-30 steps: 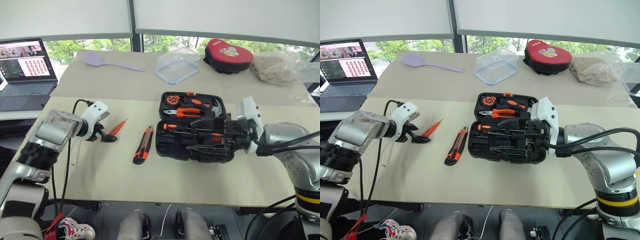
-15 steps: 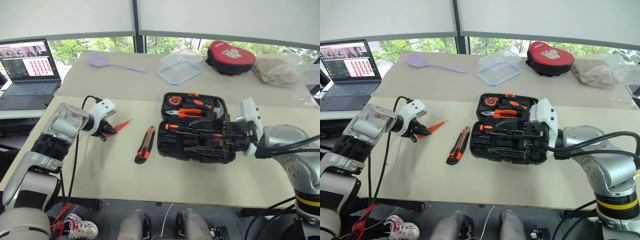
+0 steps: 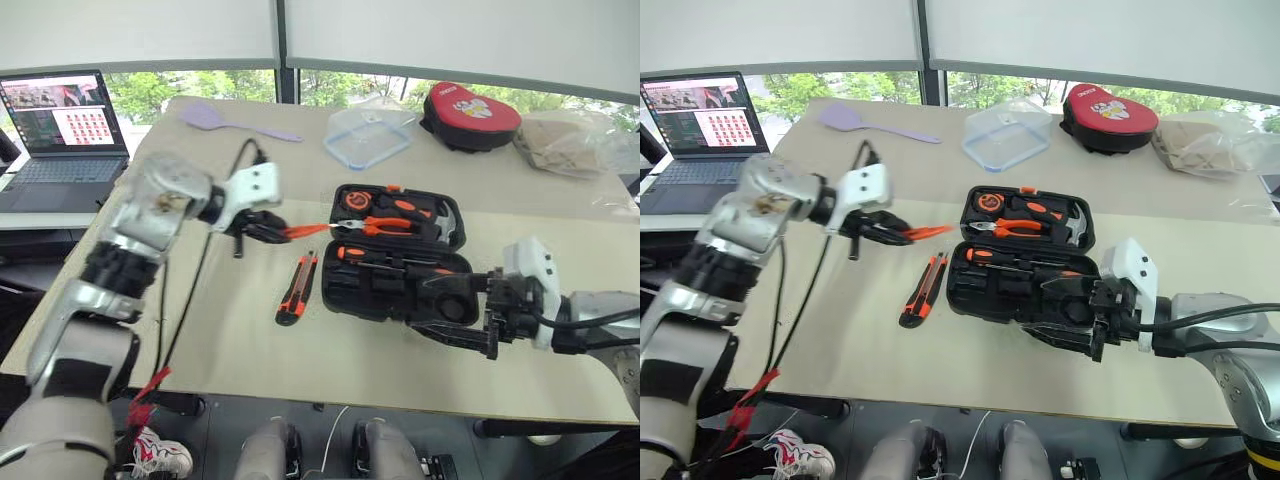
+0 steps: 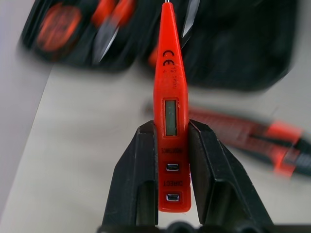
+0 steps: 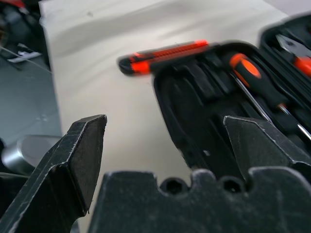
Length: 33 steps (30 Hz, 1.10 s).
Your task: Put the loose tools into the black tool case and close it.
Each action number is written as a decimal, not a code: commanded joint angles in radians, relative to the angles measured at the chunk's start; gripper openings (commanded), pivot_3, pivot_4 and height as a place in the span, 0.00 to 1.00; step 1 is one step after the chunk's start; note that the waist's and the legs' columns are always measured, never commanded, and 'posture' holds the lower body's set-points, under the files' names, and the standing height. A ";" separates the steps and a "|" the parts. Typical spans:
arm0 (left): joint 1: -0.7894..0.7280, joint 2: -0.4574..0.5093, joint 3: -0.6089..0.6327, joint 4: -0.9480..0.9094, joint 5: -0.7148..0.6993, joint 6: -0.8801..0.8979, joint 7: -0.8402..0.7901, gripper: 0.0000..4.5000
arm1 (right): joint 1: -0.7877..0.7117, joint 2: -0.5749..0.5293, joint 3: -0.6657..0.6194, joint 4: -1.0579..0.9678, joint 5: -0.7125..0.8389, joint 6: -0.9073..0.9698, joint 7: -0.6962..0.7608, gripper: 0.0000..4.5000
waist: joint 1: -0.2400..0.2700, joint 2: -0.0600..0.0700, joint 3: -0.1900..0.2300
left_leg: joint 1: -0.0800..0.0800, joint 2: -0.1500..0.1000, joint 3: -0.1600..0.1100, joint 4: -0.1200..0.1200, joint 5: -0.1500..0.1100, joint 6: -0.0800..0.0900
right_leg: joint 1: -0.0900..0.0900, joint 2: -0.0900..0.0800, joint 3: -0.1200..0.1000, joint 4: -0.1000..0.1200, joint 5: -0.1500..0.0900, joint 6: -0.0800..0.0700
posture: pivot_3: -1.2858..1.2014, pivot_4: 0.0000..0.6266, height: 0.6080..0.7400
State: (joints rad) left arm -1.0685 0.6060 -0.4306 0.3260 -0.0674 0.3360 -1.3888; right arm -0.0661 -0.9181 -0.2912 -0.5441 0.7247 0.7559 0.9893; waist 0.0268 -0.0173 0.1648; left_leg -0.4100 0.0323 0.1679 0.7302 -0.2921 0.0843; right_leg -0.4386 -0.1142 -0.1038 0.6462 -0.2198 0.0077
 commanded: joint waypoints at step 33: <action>-0.169 -0.378 -0.157 0.461 0.312 -0.059 0.045 0.09 | 0.082 0.060 -0.062 -0.115 0.007 -0.059 -0.178 1.00 | -0.011 -0.001 0.000 | 0.000 0.000 -0.001 0.000 -0.002 0.003 | 0.000 0.000 0.002 0.000 0.000 0.000 | 0.52 0.24 0.93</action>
State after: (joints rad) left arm -1.2265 0.2296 -0.5830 0.7643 0.2127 0.2751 -1.3533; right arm 0.0163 -0.8624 -0.3287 -0.6243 0.7243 0.7254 0.8231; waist 0.0156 -0.0185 0.1651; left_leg -0.4100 0.0328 0.1666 0.7306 -0.2938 0.0872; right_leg -0.4390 -0.1146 -0.1018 0.6459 -0.2197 0.0078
